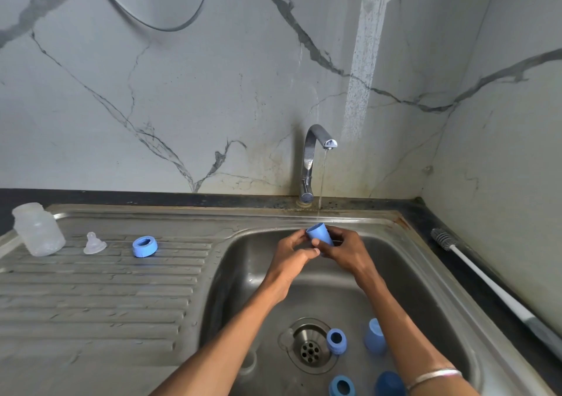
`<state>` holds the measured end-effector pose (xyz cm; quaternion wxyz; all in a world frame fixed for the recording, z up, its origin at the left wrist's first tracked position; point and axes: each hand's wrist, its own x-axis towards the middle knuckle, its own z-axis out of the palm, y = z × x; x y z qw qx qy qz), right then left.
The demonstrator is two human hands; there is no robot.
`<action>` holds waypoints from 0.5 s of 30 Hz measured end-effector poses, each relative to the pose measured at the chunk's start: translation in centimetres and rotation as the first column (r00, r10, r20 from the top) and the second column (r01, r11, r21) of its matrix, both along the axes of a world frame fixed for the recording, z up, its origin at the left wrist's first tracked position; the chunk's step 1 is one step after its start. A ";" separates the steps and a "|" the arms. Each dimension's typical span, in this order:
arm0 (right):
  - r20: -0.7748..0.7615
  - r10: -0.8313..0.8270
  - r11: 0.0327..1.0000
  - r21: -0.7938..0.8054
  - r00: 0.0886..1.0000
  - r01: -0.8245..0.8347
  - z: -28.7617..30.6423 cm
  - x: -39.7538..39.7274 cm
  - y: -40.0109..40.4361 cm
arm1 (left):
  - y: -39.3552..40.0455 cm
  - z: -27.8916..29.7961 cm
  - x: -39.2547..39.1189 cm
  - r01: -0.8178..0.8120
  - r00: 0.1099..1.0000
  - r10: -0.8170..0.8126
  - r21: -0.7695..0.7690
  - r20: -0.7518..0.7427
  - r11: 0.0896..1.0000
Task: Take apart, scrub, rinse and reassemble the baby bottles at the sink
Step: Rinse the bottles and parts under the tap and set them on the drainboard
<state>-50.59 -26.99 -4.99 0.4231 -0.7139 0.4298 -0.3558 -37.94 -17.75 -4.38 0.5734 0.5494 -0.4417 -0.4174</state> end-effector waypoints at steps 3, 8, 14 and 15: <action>0.065 0.012 0.999 0.050 0.998 -0.016 0.2 0.1 0.2 | 0.0 0.0 0.1 -0.004 1.000 0.004 -0.007 -0.011 1.000; 0.013 -0.007 0.999 0.054 1.000 0.006 0.1 0.0 0.0 | -0.1 -0.2 0.2 0.035 0.999 -0.035 -0.002 -0.001 0.999; 0.003 -0.058 0.998 -0.012 0.998 0.058 0.4 -0.1 0.3 | -0.1 -0.4 -0.1 0.067 0.998 -0.067 0.020 -0.014 0.998; 0.008 -0.072 0.997 -0.021 0.997 0.072 0.5 -0.1 0.3 | -0.2 -0.5 -0.1 0.077 0.997 -0.076 0.027 -0.029 0.997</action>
